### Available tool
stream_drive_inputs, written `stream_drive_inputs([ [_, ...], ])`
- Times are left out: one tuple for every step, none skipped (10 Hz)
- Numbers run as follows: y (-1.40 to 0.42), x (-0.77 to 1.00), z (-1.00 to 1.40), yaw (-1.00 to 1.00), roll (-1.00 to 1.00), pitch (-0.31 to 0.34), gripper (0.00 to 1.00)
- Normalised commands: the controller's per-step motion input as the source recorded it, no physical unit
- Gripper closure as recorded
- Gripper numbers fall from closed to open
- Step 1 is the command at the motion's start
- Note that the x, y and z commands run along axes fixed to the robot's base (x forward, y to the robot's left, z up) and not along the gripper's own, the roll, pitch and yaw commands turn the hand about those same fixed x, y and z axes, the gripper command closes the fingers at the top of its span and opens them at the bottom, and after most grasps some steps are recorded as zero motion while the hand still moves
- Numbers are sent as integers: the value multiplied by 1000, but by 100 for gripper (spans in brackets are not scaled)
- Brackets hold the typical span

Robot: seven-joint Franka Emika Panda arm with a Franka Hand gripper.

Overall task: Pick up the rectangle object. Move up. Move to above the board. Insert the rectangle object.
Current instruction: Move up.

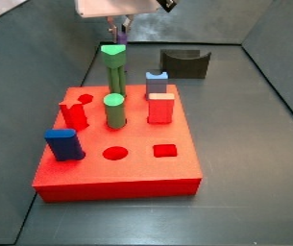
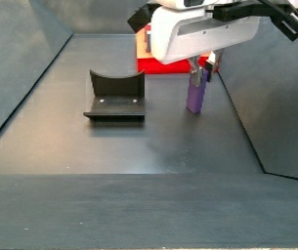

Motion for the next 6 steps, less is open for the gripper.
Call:
stream_drive_inputs([
  [0,0,833,0,0,0,100],
  [-17,-37,842,-6,-9,39,100],
  [-19,-80,709,-11,-3,69,100],
  [-10,-74,620,-13,8,68,100],
  [2,-50,415,-16,30,56,100],
  [5,-34,249,-15,44,50,100],
])
